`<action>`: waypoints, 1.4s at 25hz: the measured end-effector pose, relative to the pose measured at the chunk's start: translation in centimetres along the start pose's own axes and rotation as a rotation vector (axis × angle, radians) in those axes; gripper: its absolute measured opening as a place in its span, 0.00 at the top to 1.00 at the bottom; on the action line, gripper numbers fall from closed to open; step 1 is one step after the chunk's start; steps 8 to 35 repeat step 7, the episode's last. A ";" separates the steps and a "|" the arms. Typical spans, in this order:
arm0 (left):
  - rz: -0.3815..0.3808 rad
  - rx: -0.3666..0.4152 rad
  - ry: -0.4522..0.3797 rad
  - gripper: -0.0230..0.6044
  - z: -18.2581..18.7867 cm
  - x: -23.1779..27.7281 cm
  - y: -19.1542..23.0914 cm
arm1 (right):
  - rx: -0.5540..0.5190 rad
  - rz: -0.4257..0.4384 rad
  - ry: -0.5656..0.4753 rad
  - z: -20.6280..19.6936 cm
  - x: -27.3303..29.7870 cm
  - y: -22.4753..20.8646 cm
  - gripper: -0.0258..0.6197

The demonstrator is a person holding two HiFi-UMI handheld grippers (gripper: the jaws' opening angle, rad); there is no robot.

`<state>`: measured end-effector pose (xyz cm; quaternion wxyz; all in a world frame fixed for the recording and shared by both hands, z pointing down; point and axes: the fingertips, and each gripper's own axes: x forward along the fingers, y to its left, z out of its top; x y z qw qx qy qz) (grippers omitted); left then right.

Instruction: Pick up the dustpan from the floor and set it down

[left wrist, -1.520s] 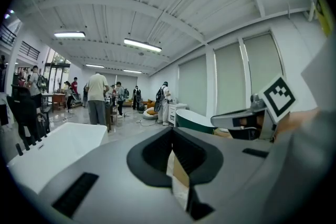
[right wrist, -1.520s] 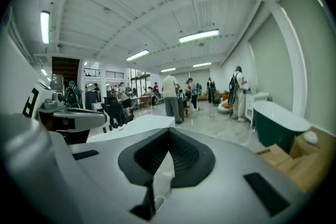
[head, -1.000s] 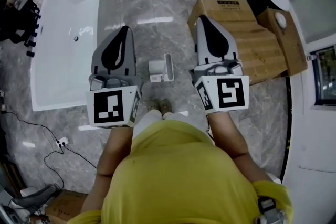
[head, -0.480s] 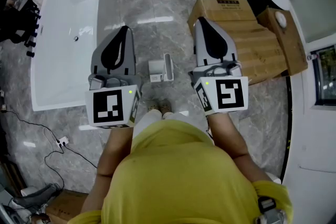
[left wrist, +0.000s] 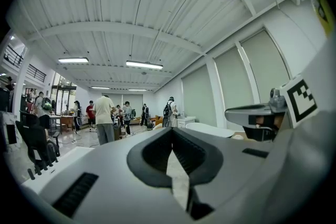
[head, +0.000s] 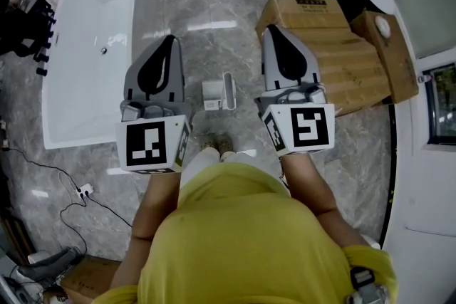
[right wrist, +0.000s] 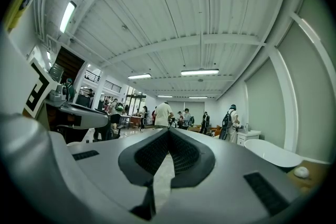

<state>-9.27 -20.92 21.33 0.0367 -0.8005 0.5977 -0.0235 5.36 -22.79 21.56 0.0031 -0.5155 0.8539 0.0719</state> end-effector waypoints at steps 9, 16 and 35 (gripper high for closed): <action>-0.002 -0.001 0.008 0.96 -0.3 0.0 -0.2 | 0.001 0.002 0.010 -0.5 0.0 0.0 0.94; -0.002 -0.001 0.008 0.96 -0.3 0.0 -0.2 | 0.001 0.002 0.010 -0.5 0.0 0.0 0.94; -0.002 -0.001 0.008 0.96 -0.3 0.0 -0.2 | 0.001 0.002 0.010 -0.5 0.0 0.0 0.94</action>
